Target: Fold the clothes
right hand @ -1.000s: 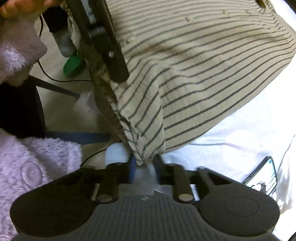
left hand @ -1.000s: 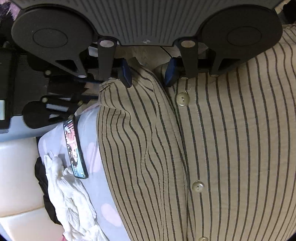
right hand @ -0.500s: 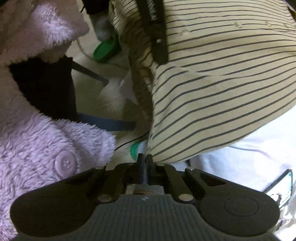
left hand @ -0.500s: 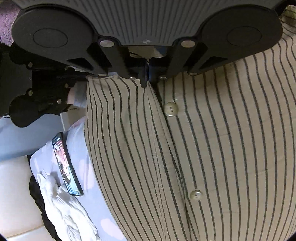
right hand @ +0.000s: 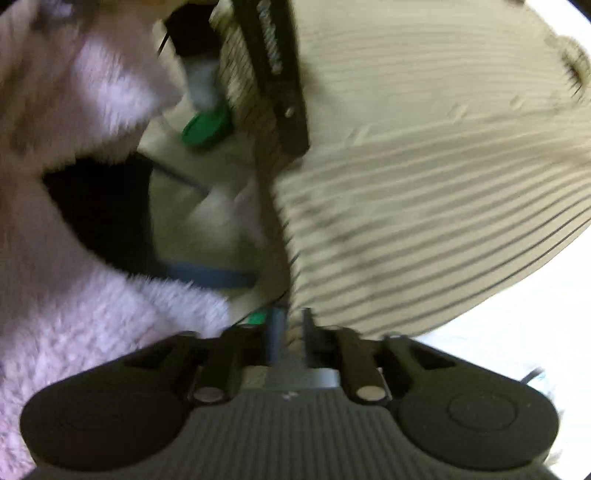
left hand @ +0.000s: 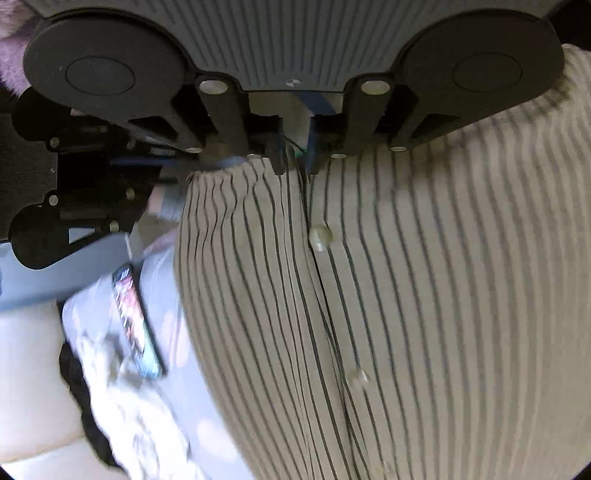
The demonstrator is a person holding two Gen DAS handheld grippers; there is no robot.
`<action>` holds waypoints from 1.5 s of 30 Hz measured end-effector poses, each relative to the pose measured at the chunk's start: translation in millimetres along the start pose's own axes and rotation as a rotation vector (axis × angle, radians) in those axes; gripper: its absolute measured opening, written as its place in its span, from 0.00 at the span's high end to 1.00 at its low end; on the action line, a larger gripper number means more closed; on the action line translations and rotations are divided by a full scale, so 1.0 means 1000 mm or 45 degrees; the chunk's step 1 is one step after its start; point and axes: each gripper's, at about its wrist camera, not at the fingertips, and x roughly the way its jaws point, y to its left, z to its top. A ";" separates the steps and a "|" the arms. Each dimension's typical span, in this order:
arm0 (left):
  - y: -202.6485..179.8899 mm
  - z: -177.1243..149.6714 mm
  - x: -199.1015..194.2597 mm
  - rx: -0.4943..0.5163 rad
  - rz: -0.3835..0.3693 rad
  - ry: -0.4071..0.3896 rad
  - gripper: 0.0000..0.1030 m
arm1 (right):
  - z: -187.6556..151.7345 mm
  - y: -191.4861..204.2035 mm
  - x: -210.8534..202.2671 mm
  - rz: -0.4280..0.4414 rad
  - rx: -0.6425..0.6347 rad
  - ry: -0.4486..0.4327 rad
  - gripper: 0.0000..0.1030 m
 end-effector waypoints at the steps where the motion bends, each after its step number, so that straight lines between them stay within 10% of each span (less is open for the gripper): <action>1: 0.002 0.000 -0.009 -0.006 0.019 -0.039 0.88 | 0.006 -0.003 -0.007 -0.017 0.013 -0.038 0.66; 11: 0.084 -0.008 -0.120 -0.203 0.398 -0.387 0.88 | 0.076 -0.027 -0.009 -0.178 0.120 -0.271 0.52; 23: 0.169 -0.048 -0.131 -0.311 0.637 -0.190 0.81 | 0.130 -0.039 0.001 -0.119 0.088 -0.335 0.50; 39: 0.194 -0.067 -0.095 -0.377 0.650 -0.120 0.81 | 0.127 -0.033 0.001 -0.115 0.078 -0.317 0.50; 45: 0.180 -0.069 -0.107 -0.366 0.596 -0.190 0.99 | 0.128 -0.029 0.000 -0.139 0.108 -0.292 0.50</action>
